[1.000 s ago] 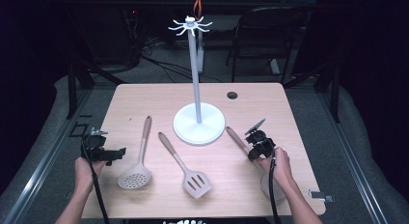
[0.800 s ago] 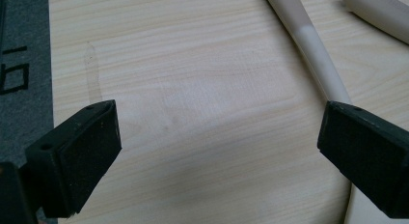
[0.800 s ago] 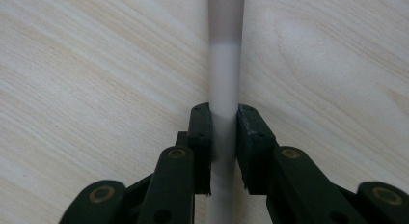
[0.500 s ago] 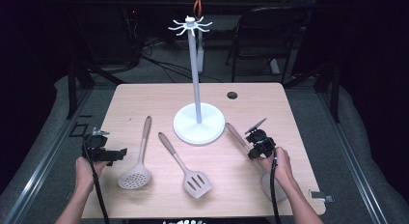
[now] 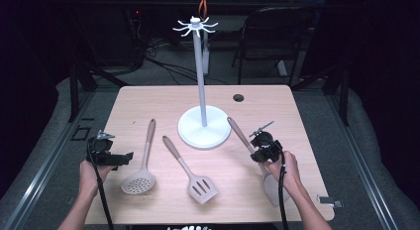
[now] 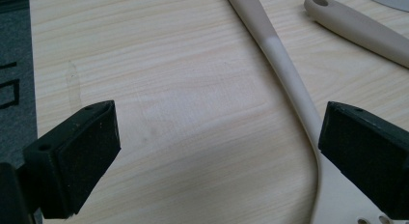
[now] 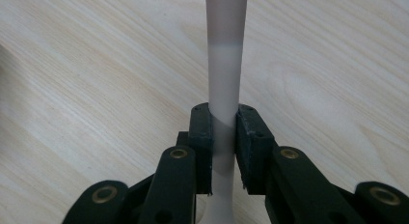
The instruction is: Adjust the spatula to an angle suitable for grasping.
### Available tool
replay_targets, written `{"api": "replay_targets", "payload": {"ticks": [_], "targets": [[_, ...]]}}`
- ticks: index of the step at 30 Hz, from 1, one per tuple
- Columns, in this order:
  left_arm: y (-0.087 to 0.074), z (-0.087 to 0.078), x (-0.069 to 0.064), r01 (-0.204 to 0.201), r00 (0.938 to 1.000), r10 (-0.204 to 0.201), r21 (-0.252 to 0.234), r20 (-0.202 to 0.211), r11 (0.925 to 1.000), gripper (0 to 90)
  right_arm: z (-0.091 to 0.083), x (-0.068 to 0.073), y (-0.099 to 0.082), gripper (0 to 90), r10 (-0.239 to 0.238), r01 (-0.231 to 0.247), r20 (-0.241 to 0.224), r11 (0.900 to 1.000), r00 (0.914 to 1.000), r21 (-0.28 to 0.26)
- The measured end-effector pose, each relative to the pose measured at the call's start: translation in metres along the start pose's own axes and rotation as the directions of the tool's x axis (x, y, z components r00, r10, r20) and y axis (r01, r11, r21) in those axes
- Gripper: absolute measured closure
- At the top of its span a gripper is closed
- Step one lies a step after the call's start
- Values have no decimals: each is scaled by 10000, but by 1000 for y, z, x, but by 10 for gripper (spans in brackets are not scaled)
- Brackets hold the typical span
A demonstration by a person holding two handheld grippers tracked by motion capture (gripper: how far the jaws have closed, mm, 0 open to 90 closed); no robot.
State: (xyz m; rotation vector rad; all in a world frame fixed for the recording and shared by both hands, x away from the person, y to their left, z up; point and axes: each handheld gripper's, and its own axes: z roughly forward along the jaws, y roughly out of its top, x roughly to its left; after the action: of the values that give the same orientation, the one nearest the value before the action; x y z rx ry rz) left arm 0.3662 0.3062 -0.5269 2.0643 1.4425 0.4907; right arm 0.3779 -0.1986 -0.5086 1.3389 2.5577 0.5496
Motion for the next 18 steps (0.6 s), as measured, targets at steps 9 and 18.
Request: {"api": "replay_targets", "payload": {"ticks": [9,18], "targets": [[6,-10,-10,-83,9993,109,-718,361,9974,2,-8,15,8,784,-367,375,124,9969,9992,-697],[8,-12,-15,17,9985,31,-883,539,9961,3,-13,30,14,784,-747,761,156,9889,9971,-1278]]}}
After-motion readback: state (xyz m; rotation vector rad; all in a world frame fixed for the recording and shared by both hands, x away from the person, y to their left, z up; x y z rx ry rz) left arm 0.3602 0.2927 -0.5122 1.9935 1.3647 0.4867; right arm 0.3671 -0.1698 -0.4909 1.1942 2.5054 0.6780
